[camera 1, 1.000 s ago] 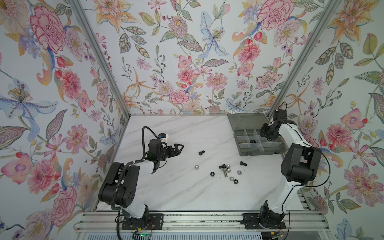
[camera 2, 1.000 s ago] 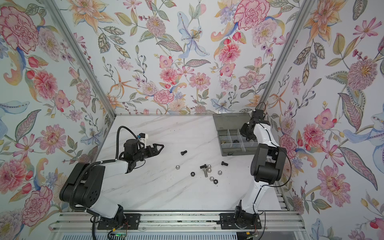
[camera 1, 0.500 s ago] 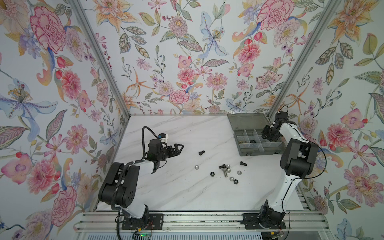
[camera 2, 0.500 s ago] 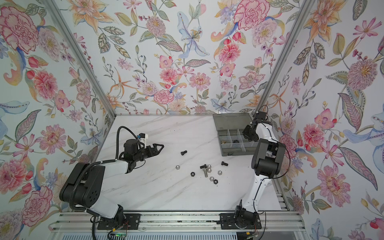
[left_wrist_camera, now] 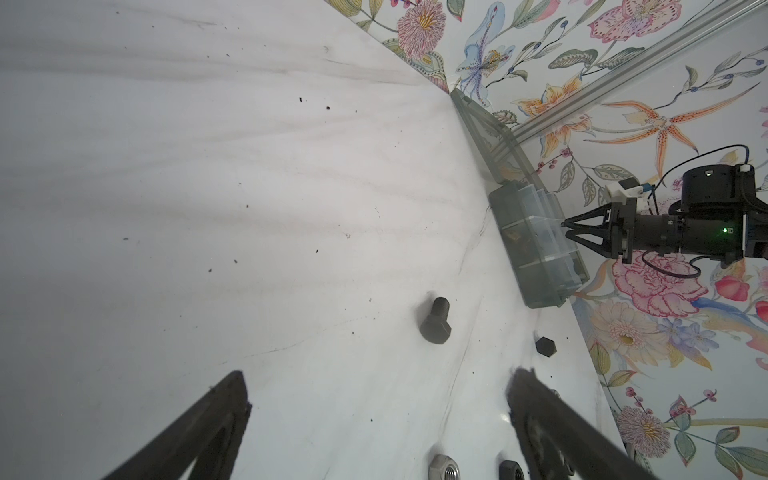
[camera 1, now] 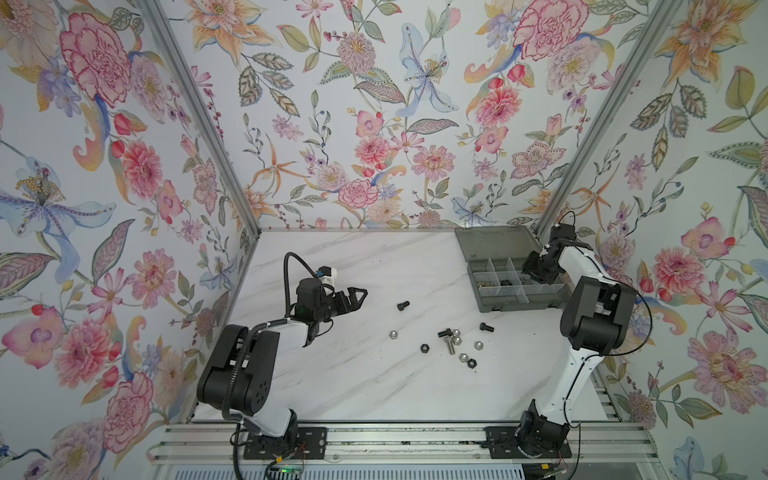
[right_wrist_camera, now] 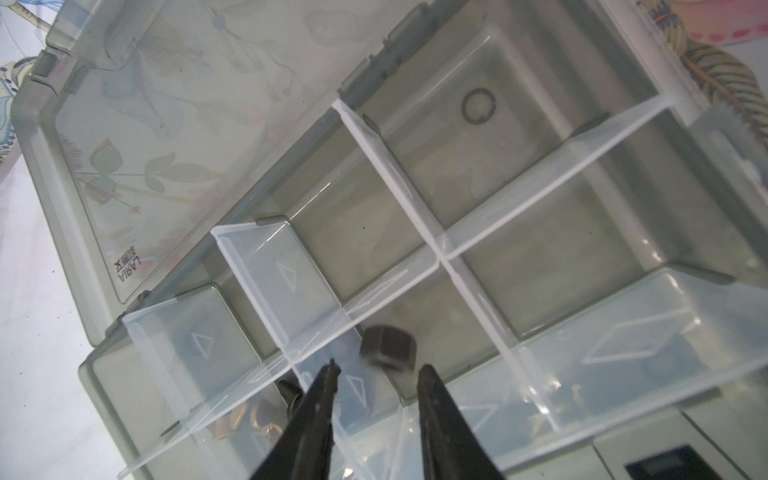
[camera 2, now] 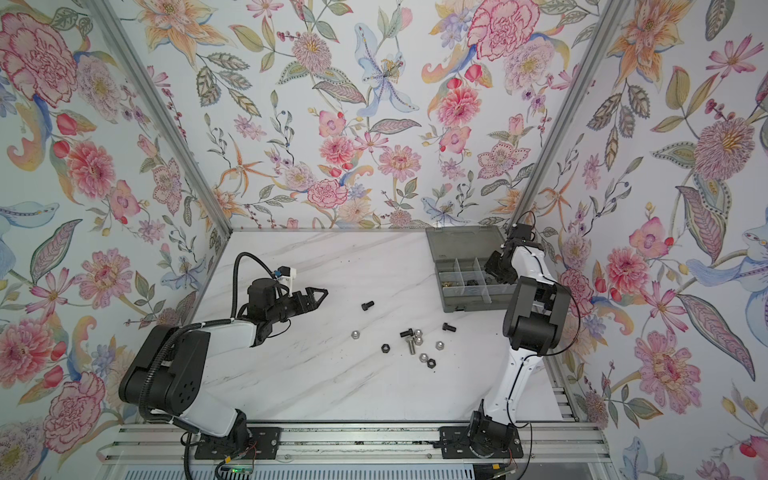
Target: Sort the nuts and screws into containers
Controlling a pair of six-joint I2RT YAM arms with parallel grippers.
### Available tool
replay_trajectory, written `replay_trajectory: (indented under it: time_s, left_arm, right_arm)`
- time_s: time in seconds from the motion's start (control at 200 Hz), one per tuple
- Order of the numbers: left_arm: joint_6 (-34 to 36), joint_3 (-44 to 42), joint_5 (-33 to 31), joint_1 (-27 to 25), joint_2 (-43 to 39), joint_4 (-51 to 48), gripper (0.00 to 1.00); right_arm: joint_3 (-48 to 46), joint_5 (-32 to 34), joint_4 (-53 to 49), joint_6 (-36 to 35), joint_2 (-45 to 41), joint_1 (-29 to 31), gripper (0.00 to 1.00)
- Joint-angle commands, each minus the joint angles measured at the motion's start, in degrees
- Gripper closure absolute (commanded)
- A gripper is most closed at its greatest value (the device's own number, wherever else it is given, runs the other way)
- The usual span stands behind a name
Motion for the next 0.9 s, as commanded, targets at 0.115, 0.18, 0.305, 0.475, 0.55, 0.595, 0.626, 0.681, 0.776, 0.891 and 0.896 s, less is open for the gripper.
replay_trajectory:
  time_s: [0.115, 0.18, 0.305, 0.475, 0.55, 0.595, 0.626, 0.681, 0.776, 0.891, 0.896]
  left_arm:
    - [0.1, -0.6, 1.3, -0.5, -1.1, 1.1, 0.01]
    - [0.2, -0.7, 1.3, -0.5, -1.1, 1.1, 0.01]
    - [0.1, -0.7, 1.3, -0.5, -1.1, 1.2, 0.01]
    - [-0.2, -0.6, 1.3, -0.4, -1.0, 1.4, 0.01]
    - [-0.2, -0.6, 1.4, -0.4, -0.8, 1.5, 0.01]
    - [-0.3, -0.4, 1.5, -0.4, -0.7, 1.3, 0.01]
    - [-0.2, -0.3, 1.6, -0.5, -0.7, 1.3, 0.01]
    - [-0.1, -0.2, 1.6, -0.5, -0.7, 1.1, 0.01]
    - [0.0, 0.2, 1.6, -0.4, -0.6, 0.4, 0.01]
    - [0.1, 0.6, 1.7, -0.5, -0.8, 0.2, 0.00]
    - [0.1, 0.6, 1.7, -0.5, -0.7, 0.2, 0.00]
  right_arm:
    - [2.4, -2.5, -2.4, -1.1, -3.4, -1.5, 0.63]
    - [1.4, -3.7, -2.4, -1.2, -5.5, -1.5, 0.63]
    - [-2.2, -5.6, -2.4, -1.1, -10.9, -0.8, 0.62]
    - [-11.2, -7.5, -2.4, -0.8, -19.5, 1.7, 0.59]
    - [-16.0, -8.0, -2.4, -1.2, -23.2, 3.8, 0.59]
    - [-19.1, -8.4, -2.4, -1.2, -25.6, 5.3, 0.58]
    - [-21.1, -8.4, -2.4, -1.2, -27.2, 6.4, 0.58]
    - [-24.6, -8.7, -2.4, -1.4, -29.9, 8.8, 0.57]
    - [-29.9, -9.0, -3.2, -1.9, -34.0, 13.5, 0.56]
    - [-34.6, -8.1, -3.8, -1.9, -37.9, 19.6, 0.56]
    - [-34.7, -8.0, -3.7, -1.9, -38.0, 20.0, 0.56]
